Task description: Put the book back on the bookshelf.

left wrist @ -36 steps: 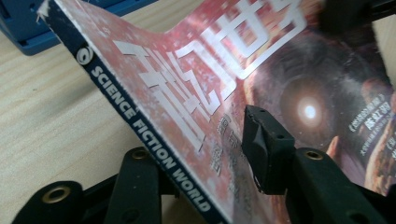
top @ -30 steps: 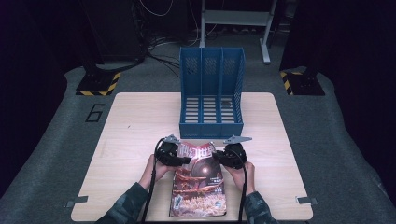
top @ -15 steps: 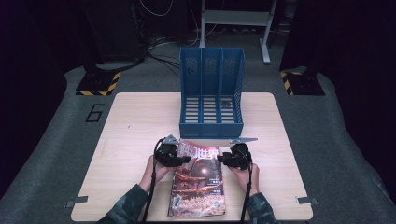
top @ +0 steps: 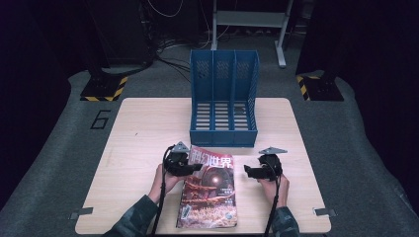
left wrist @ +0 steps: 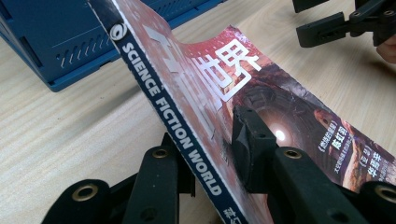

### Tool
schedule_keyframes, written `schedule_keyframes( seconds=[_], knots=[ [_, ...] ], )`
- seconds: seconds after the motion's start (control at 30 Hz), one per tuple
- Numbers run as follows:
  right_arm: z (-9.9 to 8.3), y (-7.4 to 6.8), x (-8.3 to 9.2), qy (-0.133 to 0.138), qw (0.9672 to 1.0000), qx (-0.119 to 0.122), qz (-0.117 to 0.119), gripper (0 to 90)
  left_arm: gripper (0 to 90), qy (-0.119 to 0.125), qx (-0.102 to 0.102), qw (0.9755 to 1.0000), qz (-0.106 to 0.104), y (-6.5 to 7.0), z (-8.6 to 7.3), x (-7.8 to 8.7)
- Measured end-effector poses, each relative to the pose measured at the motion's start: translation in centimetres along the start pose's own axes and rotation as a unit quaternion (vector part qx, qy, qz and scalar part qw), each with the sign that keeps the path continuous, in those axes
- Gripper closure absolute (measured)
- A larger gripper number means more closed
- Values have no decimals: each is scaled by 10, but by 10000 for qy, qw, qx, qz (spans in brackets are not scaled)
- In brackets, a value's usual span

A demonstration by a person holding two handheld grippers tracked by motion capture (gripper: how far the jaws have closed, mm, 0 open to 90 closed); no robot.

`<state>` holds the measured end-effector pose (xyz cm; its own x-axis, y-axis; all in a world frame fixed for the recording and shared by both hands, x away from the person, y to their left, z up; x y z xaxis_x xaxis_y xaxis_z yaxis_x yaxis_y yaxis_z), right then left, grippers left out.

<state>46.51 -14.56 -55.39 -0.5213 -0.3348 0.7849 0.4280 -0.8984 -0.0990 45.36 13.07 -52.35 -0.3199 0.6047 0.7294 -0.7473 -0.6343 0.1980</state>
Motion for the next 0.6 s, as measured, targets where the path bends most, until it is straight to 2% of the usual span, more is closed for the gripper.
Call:
schedule_keyframes(
  seconds=[0.07, 0.17, 0.2, 0.27, 0.4, 0.43, 0.6],
  knots=[
    [-5, 13, -2, -55, 9998, -45, -191, 90, 722, -7, 18, 10000, 11, 0, 0, 0],
    [-7, 17, -2, -66, 9996, -144, -251, 67, 725, 2, 45, 10000, 2, 0, 1, 0],
    [-8, 23, -2, -9, 9992, -194, -363, 58, 730, 38, 74, 10000, -13, 0, 1, 1],
    [-8, 25, -1, -9, 9991, -180, -396, 53, 732, 43, 96, 9999, -6, 0, 1, 1],
    [-11, 38, 0, 83, 9980, -348, -525, 54, 744, 125, 147, 9998, -35, 2, 3, 3],
    [-11, 38, 0, 83, 9980, -348, -525, 54, 744, 139, 107, 9998, -17, 2, 4, 4],
    [-15, 49, 1, 113, 9969, -476, -616, 55, 759, 245, 175, 9995, -32, 3, 7, 9]
  ],
)
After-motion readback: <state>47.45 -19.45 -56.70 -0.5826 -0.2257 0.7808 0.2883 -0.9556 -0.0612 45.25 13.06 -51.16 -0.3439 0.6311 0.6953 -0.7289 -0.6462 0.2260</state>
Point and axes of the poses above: each handheld gripper's, and its own axes: x roughly backward along the jaws, z roughly out of its top, y roughly to its right, the point moved 6 cm from there along -x, roughly forward along the jaws, and after that the axes turned 8 degrees about -y, right-handed, at the moved point
